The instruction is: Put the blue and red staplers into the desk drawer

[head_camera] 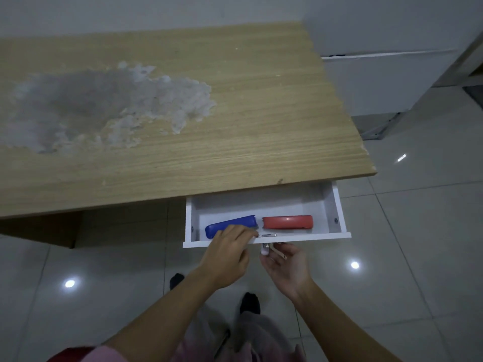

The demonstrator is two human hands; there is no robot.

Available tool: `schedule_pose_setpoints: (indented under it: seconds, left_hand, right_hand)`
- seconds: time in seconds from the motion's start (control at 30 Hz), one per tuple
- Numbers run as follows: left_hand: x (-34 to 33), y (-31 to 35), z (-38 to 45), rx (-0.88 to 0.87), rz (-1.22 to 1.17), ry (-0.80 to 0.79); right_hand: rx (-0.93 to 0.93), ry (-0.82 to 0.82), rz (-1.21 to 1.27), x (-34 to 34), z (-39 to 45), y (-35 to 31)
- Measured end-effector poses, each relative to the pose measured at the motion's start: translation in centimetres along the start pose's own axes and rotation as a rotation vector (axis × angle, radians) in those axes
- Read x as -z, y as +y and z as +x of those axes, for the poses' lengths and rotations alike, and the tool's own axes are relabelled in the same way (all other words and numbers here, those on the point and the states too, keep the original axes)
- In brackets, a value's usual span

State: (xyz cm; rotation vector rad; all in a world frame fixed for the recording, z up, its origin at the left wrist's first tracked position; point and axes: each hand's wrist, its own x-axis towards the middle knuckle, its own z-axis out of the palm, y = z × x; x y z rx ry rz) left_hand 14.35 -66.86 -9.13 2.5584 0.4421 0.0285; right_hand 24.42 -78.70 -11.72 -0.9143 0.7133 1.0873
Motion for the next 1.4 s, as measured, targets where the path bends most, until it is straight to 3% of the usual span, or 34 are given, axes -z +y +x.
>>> schedule_pose_setpoints:
  seconds: [0.4,1.0,1.4]
  left_hand:
    - [2.2,-0.2,0.6,-0.137,0.087,0.101]
    - [3.4,-1.9,0.8,0.010,0.058,0.012]
    - [6.3,-0.9,2.1,0.040,0.085,-0.037]
  right_hand:
    - [0.098,-0.066,-0.046,-4.7,1.0,-2.7]
    - [0.161,-0.003,0.086,-9.9,3.0,-5.6]
    - [0.236,0.039,-0.362,-9.0,1.0,-5.3]
